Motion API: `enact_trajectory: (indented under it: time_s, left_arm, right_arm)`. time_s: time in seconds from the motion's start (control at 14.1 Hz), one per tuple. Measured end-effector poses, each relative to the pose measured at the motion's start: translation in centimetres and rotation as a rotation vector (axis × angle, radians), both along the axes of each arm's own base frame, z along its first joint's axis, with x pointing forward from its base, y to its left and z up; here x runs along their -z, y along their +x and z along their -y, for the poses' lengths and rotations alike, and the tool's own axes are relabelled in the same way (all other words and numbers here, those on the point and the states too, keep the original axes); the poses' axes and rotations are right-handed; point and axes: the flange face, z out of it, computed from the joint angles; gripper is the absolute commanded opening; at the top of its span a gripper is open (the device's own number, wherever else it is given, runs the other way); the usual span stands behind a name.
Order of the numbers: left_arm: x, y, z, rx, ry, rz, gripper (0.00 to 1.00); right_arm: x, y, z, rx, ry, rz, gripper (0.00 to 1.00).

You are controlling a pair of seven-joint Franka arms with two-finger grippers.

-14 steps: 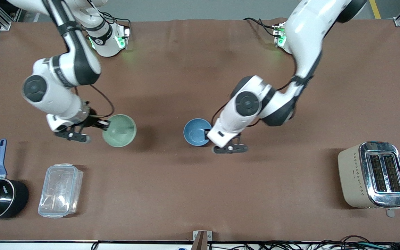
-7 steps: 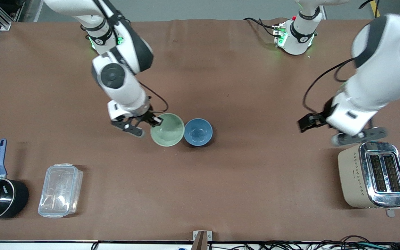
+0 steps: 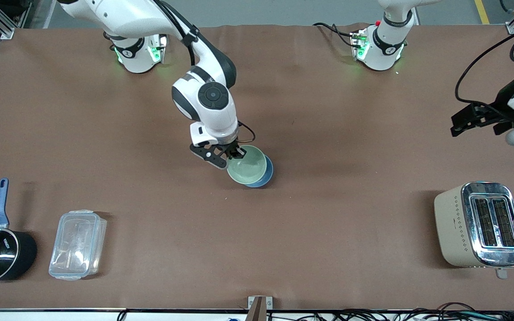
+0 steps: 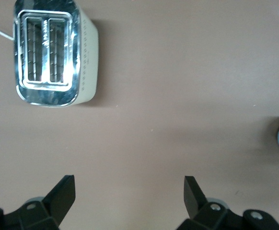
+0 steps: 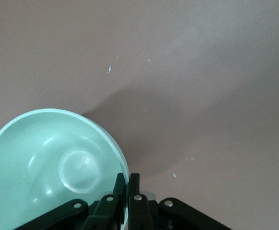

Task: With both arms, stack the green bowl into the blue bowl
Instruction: 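Lower the green bowl into the blue bowl with the right gripper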

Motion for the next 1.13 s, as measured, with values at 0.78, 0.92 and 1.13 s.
enact_trajectory:
  time_s: [0.78,0.92,1.13]
  left_arm:
    - [0.1,-0.8,0.7,0.011,0.009,0.0,1.0]
    - [-0.2,-1.1,0.8,0.012,0.003,-0.002,1.0]
    - [-0.8,-2.1,1.2,0.015,-0.008,-0.014,1.0]
  right_arm:
    - [3.3,-0.9,-1.4,0.017,0.003,-0.013,0.02]
    - [3.7,-1.5,-2.1,0.018,0.001,-0.018,0.03]
    - [3.8,-1.7,-2.3,0.019,0.001,-0.019,0.19]
